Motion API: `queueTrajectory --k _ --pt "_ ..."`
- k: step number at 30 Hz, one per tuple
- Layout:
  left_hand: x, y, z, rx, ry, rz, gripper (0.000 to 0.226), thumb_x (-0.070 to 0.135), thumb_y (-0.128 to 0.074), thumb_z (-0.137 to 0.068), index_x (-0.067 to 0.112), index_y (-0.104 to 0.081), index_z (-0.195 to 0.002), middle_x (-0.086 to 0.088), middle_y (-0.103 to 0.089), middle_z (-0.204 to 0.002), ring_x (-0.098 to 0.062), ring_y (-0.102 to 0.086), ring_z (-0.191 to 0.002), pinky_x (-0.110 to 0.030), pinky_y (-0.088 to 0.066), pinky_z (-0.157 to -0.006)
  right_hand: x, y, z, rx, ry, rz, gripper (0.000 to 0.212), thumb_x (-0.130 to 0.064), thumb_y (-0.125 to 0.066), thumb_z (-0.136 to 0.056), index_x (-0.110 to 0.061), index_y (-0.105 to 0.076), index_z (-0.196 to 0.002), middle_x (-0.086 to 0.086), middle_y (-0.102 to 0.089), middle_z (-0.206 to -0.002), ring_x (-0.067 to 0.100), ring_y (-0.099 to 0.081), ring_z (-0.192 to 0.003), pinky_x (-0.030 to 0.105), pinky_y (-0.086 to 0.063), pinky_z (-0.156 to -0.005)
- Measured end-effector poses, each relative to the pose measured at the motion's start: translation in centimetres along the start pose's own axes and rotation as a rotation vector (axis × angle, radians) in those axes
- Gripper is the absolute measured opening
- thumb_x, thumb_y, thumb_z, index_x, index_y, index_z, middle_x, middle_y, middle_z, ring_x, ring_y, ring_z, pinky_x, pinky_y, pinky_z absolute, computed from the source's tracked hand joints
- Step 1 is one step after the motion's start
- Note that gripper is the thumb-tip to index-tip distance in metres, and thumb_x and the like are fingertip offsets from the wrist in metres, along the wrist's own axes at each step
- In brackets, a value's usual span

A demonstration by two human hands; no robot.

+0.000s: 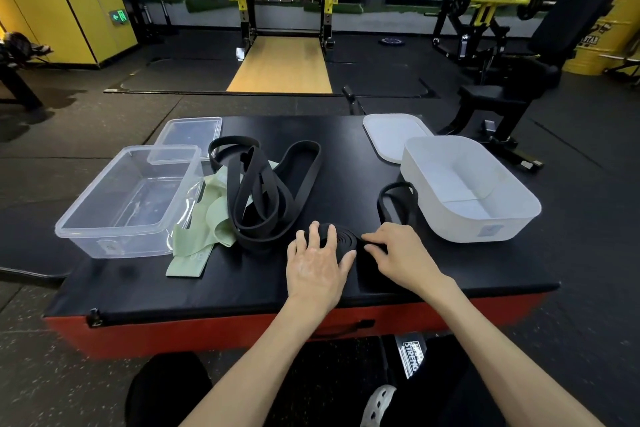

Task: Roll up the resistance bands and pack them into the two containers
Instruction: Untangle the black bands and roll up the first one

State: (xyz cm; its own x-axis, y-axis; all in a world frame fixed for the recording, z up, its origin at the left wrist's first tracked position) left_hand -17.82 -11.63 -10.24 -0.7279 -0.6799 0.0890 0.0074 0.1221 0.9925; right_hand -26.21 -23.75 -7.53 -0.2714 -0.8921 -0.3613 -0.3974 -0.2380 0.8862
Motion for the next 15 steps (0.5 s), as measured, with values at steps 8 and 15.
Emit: queueTrajectory --k 8,15 --pt "0.6 0.1 0.3 -0.041 0.031 0.025 0.069 0.058 -0.022 -0.098 0.018 -0.009 -0.152 -0.015 -0.006 -0.159 -0.036 -0.014 -0.142 -0.042 -0.015 -0.116 -1.4 -1.4 0.6 0.043 0.128 0.032 0.032 -0.004 -0.063 -0.082 -0.018 -0.072 -0.110 0.001 -0.050 -0.076 0.022 -0.053 -0.068 0.033 -0.049 -0.054" --pt "-1.4 1.0 -1.4 -0.208 -0.364 -0.065 0.071 0.059 -0.028 -0.096 0.025 -0.005 -0.153 -0.007 0.007 -0.160 -0.034 0.002 -0.146 -0.044 -0.004 -0.119 -1.3 -1.3 0.3 0.035 0.171 0.013 0.033 -0.003 -0.066 -0.081 -0.018 -0.072 -0.109 0.000 -0.050 -0.075 0.021 -0.054 -0.067 0.028 -0.047 -0.056"
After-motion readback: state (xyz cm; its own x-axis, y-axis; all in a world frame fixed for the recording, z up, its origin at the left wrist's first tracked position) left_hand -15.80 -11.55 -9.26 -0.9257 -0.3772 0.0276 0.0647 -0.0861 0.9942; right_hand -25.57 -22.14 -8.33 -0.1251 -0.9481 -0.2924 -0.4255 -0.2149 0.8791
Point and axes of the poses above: each hand's wrist, its own z-axis away from the middle knuckle, its own y-axis out of the back of the hand, x = y × z, the point moved 5 cm from there along -z, towards the middle knuckle
